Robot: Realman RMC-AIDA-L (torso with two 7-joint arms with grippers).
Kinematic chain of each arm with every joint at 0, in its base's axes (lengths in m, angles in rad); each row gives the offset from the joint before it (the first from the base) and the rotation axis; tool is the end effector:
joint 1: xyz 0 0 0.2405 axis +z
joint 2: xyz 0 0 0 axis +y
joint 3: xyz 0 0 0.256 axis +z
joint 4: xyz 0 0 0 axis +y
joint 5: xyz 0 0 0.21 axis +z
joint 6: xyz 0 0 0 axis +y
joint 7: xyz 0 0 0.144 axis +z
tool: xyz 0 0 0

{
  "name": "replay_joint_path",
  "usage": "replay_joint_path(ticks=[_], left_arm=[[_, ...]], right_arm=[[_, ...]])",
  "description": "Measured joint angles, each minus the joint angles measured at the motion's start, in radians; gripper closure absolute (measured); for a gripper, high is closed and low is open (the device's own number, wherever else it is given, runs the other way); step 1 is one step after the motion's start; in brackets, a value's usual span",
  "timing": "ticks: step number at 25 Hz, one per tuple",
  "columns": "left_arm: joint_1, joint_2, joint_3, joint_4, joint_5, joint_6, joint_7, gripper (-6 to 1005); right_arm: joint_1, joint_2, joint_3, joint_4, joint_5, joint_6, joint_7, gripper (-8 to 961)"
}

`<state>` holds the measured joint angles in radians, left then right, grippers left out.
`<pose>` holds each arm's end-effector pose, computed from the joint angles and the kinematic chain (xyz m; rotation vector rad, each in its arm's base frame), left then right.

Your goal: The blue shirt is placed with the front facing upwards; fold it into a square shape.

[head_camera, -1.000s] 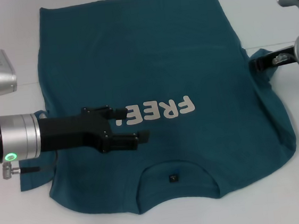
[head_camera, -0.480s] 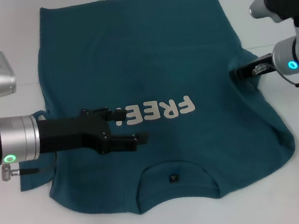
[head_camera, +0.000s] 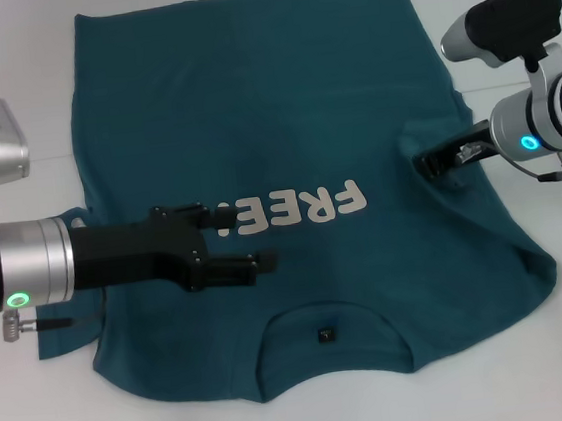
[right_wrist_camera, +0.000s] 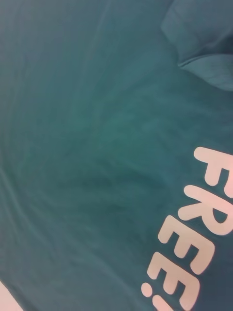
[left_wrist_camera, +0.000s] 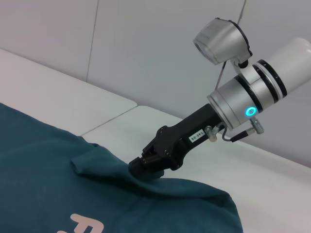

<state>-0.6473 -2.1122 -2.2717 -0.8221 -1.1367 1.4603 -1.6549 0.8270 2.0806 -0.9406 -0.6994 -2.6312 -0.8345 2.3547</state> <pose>-0.1946 0.3714 -0.0096 -2.8078 -0.6050 -0.5825 0.2384 0.4551 -0.0001 -2.1828 1.0135 -0.0593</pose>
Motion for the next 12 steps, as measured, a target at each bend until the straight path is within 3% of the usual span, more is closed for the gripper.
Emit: replay_joint_path(ticks=[12], left_arm=[[0.000, -0.003, 0.000, 0.000, 0.000, 0.000, 0.001, 91]], right_arm=[[0.008, 0.003, -0.003, 0.012, 0.002, 0.002, 0.006, 911]])
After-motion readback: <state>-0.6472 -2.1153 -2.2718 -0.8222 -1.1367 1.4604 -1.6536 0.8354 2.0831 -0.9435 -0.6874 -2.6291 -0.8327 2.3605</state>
